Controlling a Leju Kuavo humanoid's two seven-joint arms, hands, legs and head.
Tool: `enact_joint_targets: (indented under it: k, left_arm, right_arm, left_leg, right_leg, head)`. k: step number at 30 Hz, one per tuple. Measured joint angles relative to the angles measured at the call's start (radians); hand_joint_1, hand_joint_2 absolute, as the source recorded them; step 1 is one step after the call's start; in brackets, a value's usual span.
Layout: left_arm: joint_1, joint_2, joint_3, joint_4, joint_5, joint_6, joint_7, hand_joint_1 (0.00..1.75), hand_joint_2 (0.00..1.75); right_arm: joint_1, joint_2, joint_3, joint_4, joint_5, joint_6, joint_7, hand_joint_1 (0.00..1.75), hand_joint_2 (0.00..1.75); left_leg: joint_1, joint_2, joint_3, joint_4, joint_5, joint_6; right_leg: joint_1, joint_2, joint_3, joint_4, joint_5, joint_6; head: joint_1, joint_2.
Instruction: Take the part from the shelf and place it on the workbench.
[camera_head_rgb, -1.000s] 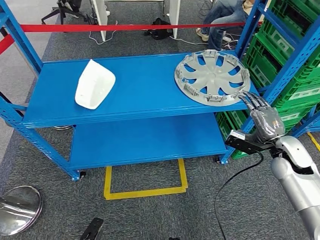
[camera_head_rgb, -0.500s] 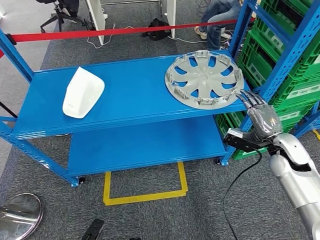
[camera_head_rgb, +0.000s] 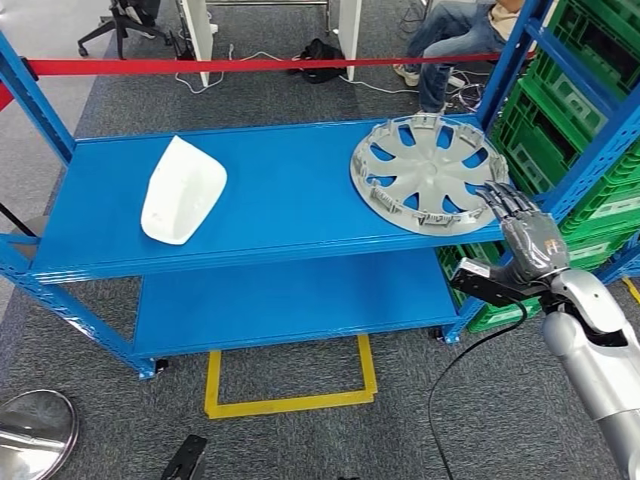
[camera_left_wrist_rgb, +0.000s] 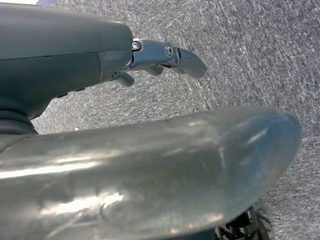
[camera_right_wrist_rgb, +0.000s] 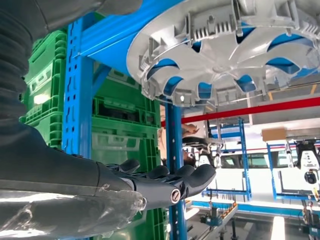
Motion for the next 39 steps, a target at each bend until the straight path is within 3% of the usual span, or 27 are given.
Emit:
enact_joint_targets:
  k: [1,3,5,8,10,11,13,14,15,17,19,20,22,25,26,28,29,30,31,32,34,35,36,39]
  left_arm:
    - [0.000,0.000,0.000,0.000,0.000,0.000,0.000,0.00,0.00]
    - [0.000,0.000,0.000,0.000,0.000,0.000,0.000,0.00,0.00]
    - [-0.002,0.000,0.000,0.000,0.000,0.000,0.000,0.00,0.00]
    - [-0.003,0.001,0.000,0.000,-0.001,0.000,0.000,0.00,0.00]
    - [-0.005,0.001,0.000,0.000,-0.002,-0.001,0.000,0.00,0.00]
    - [-0.006,0.002,0.000,0.000,-0.003,-0.001,0.000,0.00,0.00]
    - [-0.006,0.002,0.000,0.000,-0.003,-0.001,0.000,0.00,0.00]
    - [-0.005,0.002,0.000,0.000,-0.003,-0.001,0.000,0.00,0.00]
    - [-0.004,0.002,0.000,0.000,-0.003,-0.001,0.000,0.00,0.00]
    - [-0.003,0.002,0.000,0.000,-0.003,-0.001,0.000,0.00,0.00]
    - [-0.003,0.002,0.000,0.000,-0.003,-0.001,0.000,0.00,0.00]
    - [-0.004,0.002,0.000,0.000,-0.003,-0.001,0.000,0.00,0.00]
    - [-0.006,0.002,0.000,0.000,-0.003,-0.001,0.000,0.00,0.00]
    - [-0.006,0.002,0.000,0.000,-0.003,-0.001,0.000,0.00,0.00]
    - [-0.006,0.001,-0.001,0.000,-0.003,-0.001,0.000,0.00,0.00]
    - [-0.007,0.001,-0.001,0.000,-0.003,-0.001,0.000,0.00,0.00]
    - [-0.007,0.001,-0.001,0.000,-0.003,-0.001,0.000,0.00,0.00]
    - [-0.006,0.001,0.000,0.000,-0.003,-0.001,0.000,0.00,0.00]
    - [-0.005,0.001,0.000,0.000,-0.003,-0.001,0.000,0.00,0.00]
    - [-0.005,0.001,0.000,0.000,-0.003,-0.001,0.000,0.00,0.00]
    - [-0.005,0.001,0.000,0.000,-0.003,-0.001,0.000,0.00,0.00]
    - [-0.006,0.001,0.000,0.000,-0.003,-0.001,0.000,0.00,0.00]
    - [-0.006,0.001,0.000,0.000,-0.003,-0.001,0.000,0.00,0.00]
    - [-0.006,0.001,0.000,0.000,-0.003,-0.001,0.000,0.00,0.00]
  right_arm:
    - [0.001,0.000,0.000,0.000,0.000,0.000,0.000,0.00,1.75]
    - [0.000,0.000,-0.001,0.000,0.000,0.000,0.000,0.00,1.75]
    - [-0.002,0.000,-0.001,0.000,0.000,0.000,0.000,0.00,1.75]
    - [-0.002,0.000,-0.001,0.000,0.000,0.001,0.001,0.00,1.75]
    - [-0.004,0.000,-0.002,0.000,0.000,0.001,0.001,0.00,1.75]
    - [-0.005,0.000,-0.003,0.000,0.000,0.001,0.001,0.00,1.75]
    - [-0.007,0.000,-0.002,0.000,0.000,0.002,0.000,0.00,1.75]
    - [-0.007,0.000,-0.001,0.000,0.000,0.002,0.000,0.00,1.75]
    - [-0.007,0.000,0.000,0.000,0.001,0.002,0.000,0.00,1.75]
    - [-0.007,0.000,0.000,0.000,0.001,0.003,-0.001,0.00,1.75]
    - [-0.009,0.000,0.000,0.000,0.002,0.003,-0.001,0.00,1.75]
    - [-0.010,0.000,0.000,0.000,0.002,0.003,-0.001,0.00,1.75]
    - [-0.012,0.000,0.000,0.000,0.002,0.003,-0.001,0.00,1.75]
    - [-0.014,0.000,-0.001,0.000,0.002,0.003,-0.002,0.00,1.75]
    - [-0.016,0.000,-0.001,0.000,0.002,0.003,-0.002,0.00,1.75]
    - [-0.016,0.000,-0.001,0.000,0.002,0.003,-0.002,0.00,1.75]
    - [-0.014,0.000,0.000,0.000,0.002,0.003,-0.002,0.00,1.75]
    - [-0.012,0.000,0.000,0.001,0.002,0.003,-0.002,0.00,1.75]
    - [-0.011,0.000,0.000,0.001,0.002,0.003,-0.002,0.00,1.75]
    - [-0.010,0.000,0.000,0.001,0.003,0.003,-0.002,0.00,1.75]
    - [-0.011,0.000,0.000,0.001,0.003,0.003,-0.002,0.00,1.75]
    - [-0.012,0.000,0.000,0.001,0.003,0.003,-0.002,0.00,1.75]
    - [-0.012,0.000,0.000,0.001,0.003,0.003,-0.001,0.00,1.75]
    - [-0.010,0.000,0.000,0.001,0.003,0.003,-0.001,0.00,1.75]
  left_leg:
    - [0.000,0.000,0.008,0.000,-0.006,-0.001]
    - [-0.001,-0.001,0.027,0.001,-0.020,-0.008]
    - [-0.004,-0.003,0.037,0.003,-0.031,-0.018]
    - [-0.007,-0.003,0.037,0.001,-0.036,-0.030]
    - [-0.006,0.000,0.026,0.029,-0.056,-0.041]
    - [-0.006,0.001,0.004,0.071,-0.077,-0.046]
    - [-0.004,0.002,-0.072,0.205,-0.128,-0.051]
    - [-0.004,0.002,-0.109,0.261,-0.140,-0.052]
    - [-0.004,0.002,-0.133,0.288,-0.133,-0.051]
    - [-0.004,0.002,-0.125,0.231,-0.064,-0.047]
    - [-0.004,0.003,-0.074,0.102,0.014,-0.041]
    - [-0.004,0.003,-0.053,0.053,0.030,-0.037]
    - [-0.005,0.002,-0.036,0.012,0.026,-0.029]
    - [-0.001,0.001,-0.028,0.007,0.019,-0.011]
    - [0.001,0.001,-0.023,0.005,0.017,-0.005]
    - [0.001,0.000,-0.015,0.004,0.010,0.003]
    - [0.000,0.000,-0.011,0.004,0.007,0.004]
    - [0.000,0.000,-0.007,0.005,0.002,0.004]
    - [0.000,-0.001,0.000,0.005,-0.003,0.004]
    - [0.000,-0.001,0.009,0.005,-0.009,0.002]
    - [-0.002,-0.003,0.028,0.005,-0.024,-0.005]
    - [-0.003,-0.003,0.033,0.006,-0.030,-0.010]
    - [-0.005,-0.004,0.035,0.007,-0.035,-0.015]
    - [-0.007,-0.004,0.037,0.006,-0.042,-0.028]
  right_leg:
    - [0.000,0.000,0.003,-0.027,0.033,-0.001]
    - [-0.001,-0.001,0.052,-0.153,0.120,-0.001]
    - [-0.001,-0.001,0.098,-0.254,0.156,-0.007]
    - [0.000,0.002,0.108,-0.271,0.146,-0.025]
    - [-0.003,0.002,0.114,-0.273,0.141,-0.037]
    - [-0.004,0.002,0.117,-0.275,0.139,-0.042]
    - [-0.004,0.000,0.121,-0.275,0.134,-0.050]
    - [-0.004,0.000,0.124,-0.275,0.131,-0.051]
    - [-0.004,0.000,0.128,-0.275,0.127,-0.052]
    - [-0.004,0.001,0.140,-0.275,0.119,-0.050]
    - [-0.002,0.002,0.151,-0.274,0.108,-0.043]
    - [0.000,0.003,0.154,-0.273,0.103,-0.039]
    - [0.004,0.005,0.155,-0.275,0.097,-0.029]
    - [0.002,0.002,0.153,-0.261,0.082,-0.013]
    - [0.001,0.001,0.135,-0.224,0.063,-0.008]
    - [0.001,0.000,0.064,-0.094,0.012,-0.003]
    - [0.001,0.000,0.024,-0.031,-0.004,-0.001]
    - [0.001,0.000,-0.004,0.005,-0.004,-0.001]
    - [0.001,0.000,-0.013,0.000,0.019,-0.001]
    - [0.000,0.000,-0.003,-0.039,0.058,-0.002]
    - [0.001,-0.001,0.051,-0.174,0.142,-0.004]
    - [0.001,-0.001,0.076,-0.226,0.160,-0.007]
    - [0.002,0.000,0.092,-0.258,0.166,-0.011]
    - [0.001,0.003,0.098,-0.270,0.154,-0.028]
  head:
    - [0.000,0.000]
    - [0.000,0.000]
    - [-0.001,0.000]
    - [-0.006,0.000]
    - [-0.010,0.000]
    - [-0.012,0.000]
    - [-0.014,0.000]
    - [-0.014,0.000]
    - [-0.014,0.000]
    - [-0.014,0.000]
    - [-0.015,0.000]
    - [-0.015,0.000]
    - [-0.015,0.000]
    - [-0.011,0.000]
    - [-0.008,0.000]
    - [-0.003,0.000]
    - [-0.002,0.000]
    - [-0.001,0.000]
    - [-0.001,0.000]
    - [0.000,0.000]
    - [0.000,0.000]
    - [-0.001,0.000]
    - [-0.002,0.000]
    - [-0.006,0.000]
